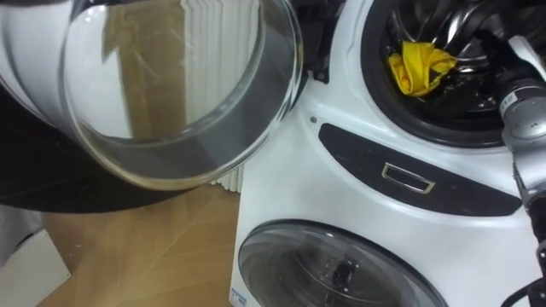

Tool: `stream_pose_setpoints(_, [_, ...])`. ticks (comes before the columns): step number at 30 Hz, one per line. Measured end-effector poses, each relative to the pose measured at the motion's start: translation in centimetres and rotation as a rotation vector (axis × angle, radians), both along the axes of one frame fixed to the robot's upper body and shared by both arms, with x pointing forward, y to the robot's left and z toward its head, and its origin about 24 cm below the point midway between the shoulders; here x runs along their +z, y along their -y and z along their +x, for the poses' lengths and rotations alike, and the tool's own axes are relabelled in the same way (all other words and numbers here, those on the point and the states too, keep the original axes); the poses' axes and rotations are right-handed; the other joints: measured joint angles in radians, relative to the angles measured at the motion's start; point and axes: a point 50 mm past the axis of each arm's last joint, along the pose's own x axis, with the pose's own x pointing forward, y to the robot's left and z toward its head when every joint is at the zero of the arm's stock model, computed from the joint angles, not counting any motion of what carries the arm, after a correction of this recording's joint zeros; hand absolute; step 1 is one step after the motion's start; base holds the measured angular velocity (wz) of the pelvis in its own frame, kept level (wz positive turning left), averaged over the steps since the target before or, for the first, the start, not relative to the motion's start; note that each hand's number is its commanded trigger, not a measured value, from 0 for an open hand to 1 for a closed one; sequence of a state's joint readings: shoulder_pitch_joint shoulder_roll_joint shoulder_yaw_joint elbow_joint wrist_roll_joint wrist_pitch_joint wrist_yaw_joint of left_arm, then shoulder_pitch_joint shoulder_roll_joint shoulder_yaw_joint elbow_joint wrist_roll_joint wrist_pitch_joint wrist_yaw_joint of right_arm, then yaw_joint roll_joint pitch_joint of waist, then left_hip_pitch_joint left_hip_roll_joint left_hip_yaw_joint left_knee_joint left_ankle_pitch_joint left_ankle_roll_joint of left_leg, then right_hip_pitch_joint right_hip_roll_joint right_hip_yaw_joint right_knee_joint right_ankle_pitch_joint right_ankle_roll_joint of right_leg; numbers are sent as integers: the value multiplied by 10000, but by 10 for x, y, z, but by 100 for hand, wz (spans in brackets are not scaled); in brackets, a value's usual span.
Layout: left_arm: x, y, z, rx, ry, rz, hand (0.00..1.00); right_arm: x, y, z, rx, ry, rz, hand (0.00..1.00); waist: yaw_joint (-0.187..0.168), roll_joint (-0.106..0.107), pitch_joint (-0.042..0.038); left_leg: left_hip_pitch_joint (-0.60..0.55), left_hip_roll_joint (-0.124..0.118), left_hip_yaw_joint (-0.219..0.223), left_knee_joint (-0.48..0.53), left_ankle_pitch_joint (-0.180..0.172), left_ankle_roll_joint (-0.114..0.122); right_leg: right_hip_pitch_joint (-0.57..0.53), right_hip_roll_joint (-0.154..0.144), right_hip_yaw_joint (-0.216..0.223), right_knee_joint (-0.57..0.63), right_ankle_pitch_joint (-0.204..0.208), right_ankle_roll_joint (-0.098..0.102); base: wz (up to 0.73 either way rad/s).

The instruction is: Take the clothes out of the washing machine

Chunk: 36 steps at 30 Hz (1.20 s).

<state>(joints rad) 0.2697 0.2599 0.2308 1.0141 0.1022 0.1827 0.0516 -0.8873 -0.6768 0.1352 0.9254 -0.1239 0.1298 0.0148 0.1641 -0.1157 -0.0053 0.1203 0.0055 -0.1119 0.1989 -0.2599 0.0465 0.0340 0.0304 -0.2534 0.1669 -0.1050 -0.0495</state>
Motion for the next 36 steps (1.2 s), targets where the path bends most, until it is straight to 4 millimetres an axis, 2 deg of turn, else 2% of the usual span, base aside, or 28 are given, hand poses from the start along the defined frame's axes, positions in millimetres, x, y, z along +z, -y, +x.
stream_pose_setpoints(11, [-1,2,-8,-150,-314,-92,0,-4,4,-2,-342,-47,5,0,160,15,58,-31,-14,-80,-3,10,-23,3,-18,-200,7,1,-2,1])
stream_pose_setpoints(17, [-1,3,9,-439,6,-136,0,5,-2,1,-120,335,-212,0,49,1,48,-48,-6,-91,-3,22,-43,-17,-2,-100,17,1,-4,1])
stream_pose_setpoints(22, [0,2,29,-513,493,-106,0,20,-17,5,616,791,-508,0,-46,-2,43,-191,12,44,-13,37,-68,-189,42,13,16,19,-34,-7])
stream_pose_setpoints(25, [1,2,45,-436,929,-117,0,32,-44,7,1721,1273,-1157,0,-42,11,39,-191,40,206,27,46,-84,-253,86,91,8,32,-56,-15])
stream_pose_setpoints(27, [2,3,55,-524,1234,-108,0,35,-53,7,2047,1405,-1588,0,-10,7,36,-188,58,234,49,46,-84,-252,84,150,5,32,-56,0])
stream_pose_setpoints(30, [2,3,63,-454,1536,-149,0,38,-60,5,2337,1630,-1771,0,39,20,35,-125,130,274,16,46,-84,-243,92,249,-2,32,-56,-11])
stream_pose_setpoints(36, [2,0,59,-410,1302,-124,0,39,-72,5,2782,1646,-2424,0,32,29,35,-31,154,330,-43,47,-86,-203,115,285,-7,32,-56,-3])
